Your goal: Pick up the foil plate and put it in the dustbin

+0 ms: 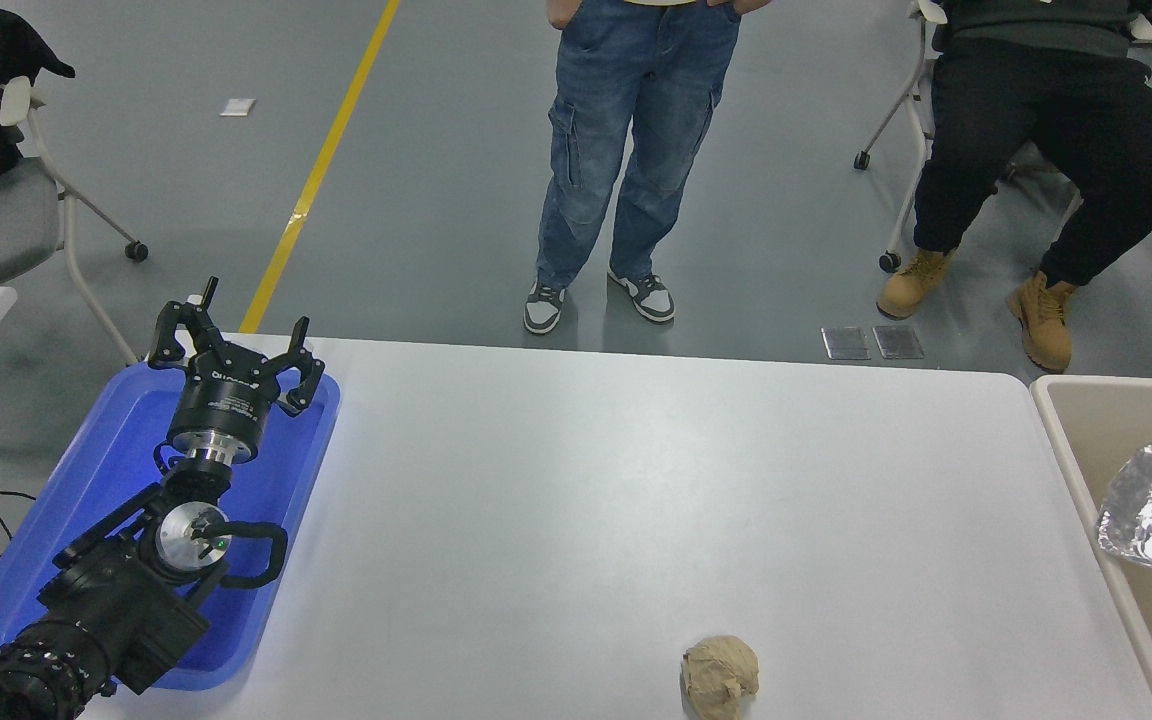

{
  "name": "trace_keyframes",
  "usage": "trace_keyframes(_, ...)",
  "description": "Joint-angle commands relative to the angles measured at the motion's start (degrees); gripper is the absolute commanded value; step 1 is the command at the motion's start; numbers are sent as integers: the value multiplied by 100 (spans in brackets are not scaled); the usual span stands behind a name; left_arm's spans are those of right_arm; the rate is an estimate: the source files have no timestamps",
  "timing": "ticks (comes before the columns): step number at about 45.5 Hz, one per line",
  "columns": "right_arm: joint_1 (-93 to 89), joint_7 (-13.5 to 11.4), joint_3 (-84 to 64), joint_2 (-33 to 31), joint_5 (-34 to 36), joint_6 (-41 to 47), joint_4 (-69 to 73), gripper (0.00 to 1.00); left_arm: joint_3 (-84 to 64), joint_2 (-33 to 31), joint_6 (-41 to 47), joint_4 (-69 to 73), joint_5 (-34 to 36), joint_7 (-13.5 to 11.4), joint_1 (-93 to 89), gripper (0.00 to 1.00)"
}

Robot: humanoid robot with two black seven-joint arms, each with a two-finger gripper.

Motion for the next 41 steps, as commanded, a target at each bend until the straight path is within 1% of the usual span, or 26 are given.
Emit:
trace_keyframes(1,7,3,16,5,12,-105,11,100,0,0,1,0,1,9,0,100)
trace_keyframes(7,244,3,16,67,3,-79,37,100,0,0,2,0,1,0,0,100)
trace_keyframes(19,1544,12,-36,111,-84,-26,125,100,0,0,2,0,1,0,0,100)
trace_keyframes(25,2213,12,-63,365,-541,17,143,100,0,0,-7,0,1,0,0,100)
trace_keyframes(30,2775,12,-54,567,-893,272,309,100,0,0,-7,0,-8,9,0,100)
trace_keyframes(36,3496,12,-89,761,-972,659,696,100,0,0,2,0,1,0,0,100)
trace_keyframes(41,3962,3,-116,1051,-1025,879,749,100,0,0,2,0,1,0,0,100)
